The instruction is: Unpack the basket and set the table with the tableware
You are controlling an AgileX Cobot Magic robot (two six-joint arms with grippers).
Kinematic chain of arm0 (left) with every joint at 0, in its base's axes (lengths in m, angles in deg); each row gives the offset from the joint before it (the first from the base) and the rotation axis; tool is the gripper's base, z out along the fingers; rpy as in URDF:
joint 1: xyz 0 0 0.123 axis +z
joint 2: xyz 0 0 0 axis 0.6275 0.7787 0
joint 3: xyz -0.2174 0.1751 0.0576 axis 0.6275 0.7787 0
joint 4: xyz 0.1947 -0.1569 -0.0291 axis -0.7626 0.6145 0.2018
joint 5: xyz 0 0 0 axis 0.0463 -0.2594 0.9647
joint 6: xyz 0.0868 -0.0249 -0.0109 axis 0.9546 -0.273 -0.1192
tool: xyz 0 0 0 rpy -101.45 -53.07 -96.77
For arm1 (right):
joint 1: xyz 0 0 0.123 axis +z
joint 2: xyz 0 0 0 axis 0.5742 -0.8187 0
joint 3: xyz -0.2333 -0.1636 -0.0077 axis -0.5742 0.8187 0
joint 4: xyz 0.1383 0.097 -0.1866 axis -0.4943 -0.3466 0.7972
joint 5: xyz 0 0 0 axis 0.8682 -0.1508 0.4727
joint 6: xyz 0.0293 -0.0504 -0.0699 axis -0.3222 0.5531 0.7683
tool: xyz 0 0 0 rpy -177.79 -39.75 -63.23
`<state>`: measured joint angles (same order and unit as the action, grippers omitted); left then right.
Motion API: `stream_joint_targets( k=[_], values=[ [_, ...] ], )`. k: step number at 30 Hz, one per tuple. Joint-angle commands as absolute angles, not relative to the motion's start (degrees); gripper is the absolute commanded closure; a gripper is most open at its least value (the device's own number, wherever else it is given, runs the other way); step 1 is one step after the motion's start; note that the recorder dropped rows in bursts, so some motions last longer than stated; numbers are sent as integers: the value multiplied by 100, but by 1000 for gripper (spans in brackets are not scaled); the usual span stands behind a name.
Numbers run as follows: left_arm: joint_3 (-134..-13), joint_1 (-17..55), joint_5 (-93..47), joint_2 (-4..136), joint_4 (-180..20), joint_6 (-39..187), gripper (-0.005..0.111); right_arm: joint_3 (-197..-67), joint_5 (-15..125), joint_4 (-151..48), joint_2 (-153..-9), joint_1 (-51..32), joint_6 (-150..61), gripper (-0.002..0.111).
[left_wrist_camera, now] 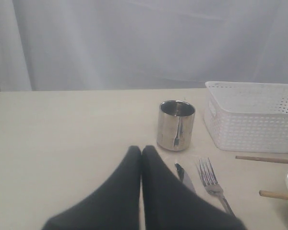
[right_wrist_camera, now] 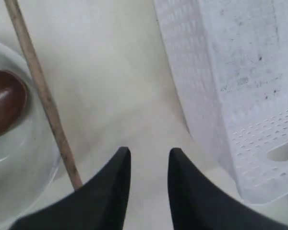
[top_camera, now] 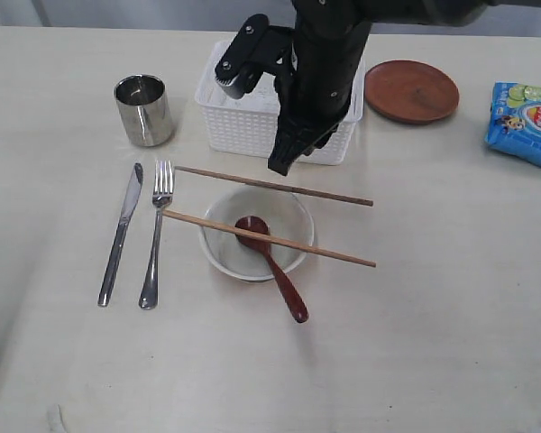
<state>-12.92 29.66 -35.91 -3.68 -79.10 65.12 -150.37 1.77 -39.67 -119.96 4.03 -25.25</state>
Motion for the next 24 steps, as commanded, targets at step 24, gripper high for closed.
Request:
stream_joint_targets(
  k=[24],
  values=[
    [-1276,2960,-3530,-388,-7893,6513,107,-15040,-674,-5286,-12445,-1065,-1113,81]
  ],
)
